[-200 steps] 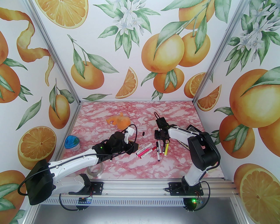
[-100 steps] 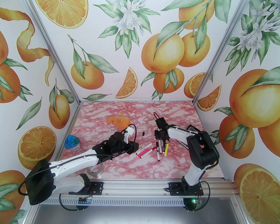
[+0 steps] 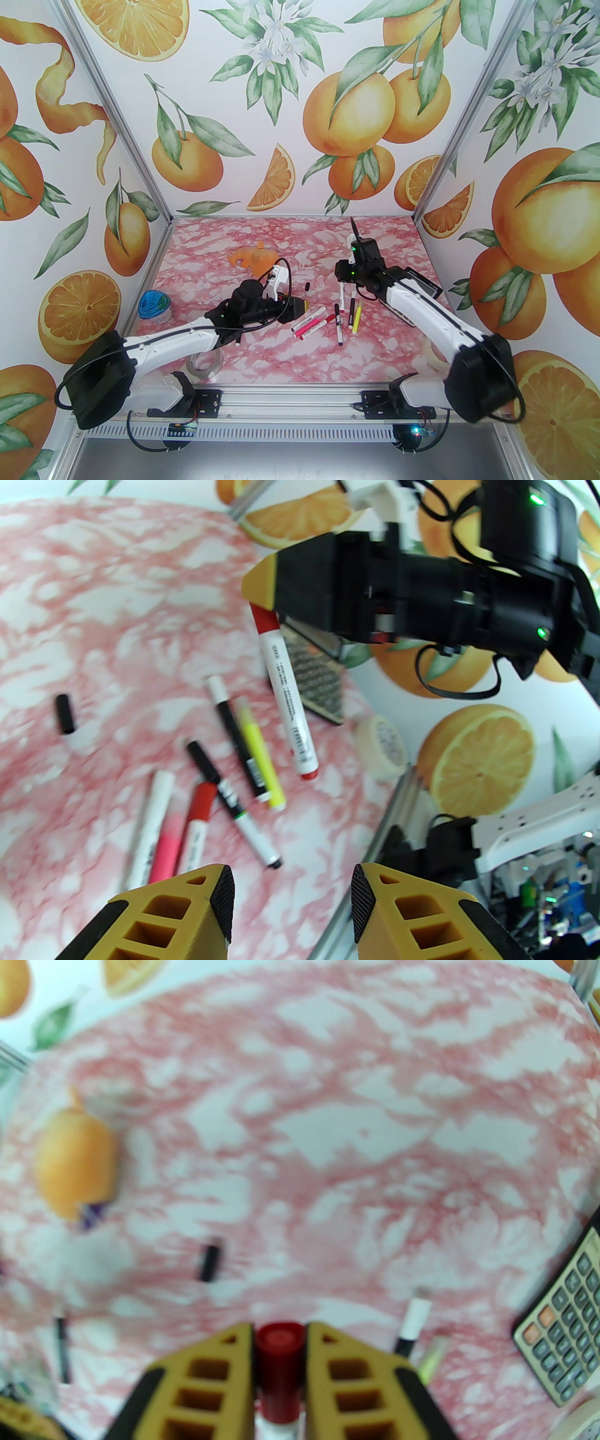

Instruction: Open the pen caps

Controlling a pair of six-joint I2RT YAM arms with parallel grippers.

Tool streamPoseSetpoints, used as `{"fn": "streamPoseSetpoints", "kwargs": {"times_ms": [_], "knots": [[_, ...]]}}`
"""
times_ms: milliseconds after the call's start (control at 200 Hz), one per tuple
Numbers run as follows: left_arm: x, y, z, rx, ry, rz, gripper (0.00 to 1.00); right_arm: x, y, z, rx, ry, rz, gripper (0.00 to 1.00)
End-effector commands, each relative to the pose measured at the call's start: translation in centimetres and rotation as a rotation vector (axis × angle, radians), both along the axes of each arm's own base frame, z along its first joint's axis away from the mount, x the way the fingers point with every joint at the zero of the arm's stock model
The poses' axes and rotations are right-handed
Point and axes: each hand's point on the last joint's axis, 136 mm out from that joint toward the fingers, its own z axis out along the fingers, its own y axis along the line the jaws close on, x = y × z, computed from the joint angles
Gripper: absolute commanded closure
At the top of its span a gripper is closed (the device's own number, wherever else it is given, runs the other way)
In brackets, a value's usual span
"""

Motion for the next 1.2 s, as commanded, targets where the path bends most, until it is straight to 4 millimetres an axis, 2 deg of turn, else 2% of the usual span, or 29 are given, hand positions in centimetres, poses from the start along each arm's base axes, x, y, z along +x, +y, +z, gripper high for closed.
{"fn": "streamPoseSetpoints", "kwargs": {"times_ms": [0, 165, 370, 640, 846, 931, 1121, 1196], "knots": [[-0.5, -1.7, 3.5, -0.134, -0.042, -0.101, 0.51, -1.5, 2.4, 2.4, 0.189, -0.02, 0.071, 0.81], [0.3, -2.9, 5.1, -0.228, -0.025, -0.145, 0.51, -3.3, 4.5, 5.4, 0.405, -0.081, 0.135, 0.81], [0.5, -3.9, 6.7, -0.332, -0.009, -0.19, 0.5, -4.7, 5.8, 6.6, 0.55, -0.111, 0.162, 0.82], [0.2, -4.6, 6.0, -0.298, -0.003, -0.212, 0.5, -5.6, 7.3, 7.5, 0.627, -0.14, 0.199, 0.82], [0.3, -4.9, 5.3, -0.284, 0.024, -0.2, 0.51, -5.9, 7.5, 7.7, 0.656, -0.161, 0.196, 0.82], [0.5, -4.9, 5.1, -0.285, 0.032, -0.19, 0.56, -6.1, 7.3, 7.6, 0.655, -0.161, 0.194, 0.82], [0.8, -4.9, 5.1, -0.282, 0.033, -0.178, 0.79, -6.4, 7.2, 7.1, 0.66, -0.155, 0.189, 0.82], [0.7, -4.9, 4.7, -0.265, 0.033, -0.178, 0.83, -6.5, 7.2, 7.1, 0.668, -0.159, 0.188, 0.77]]}}
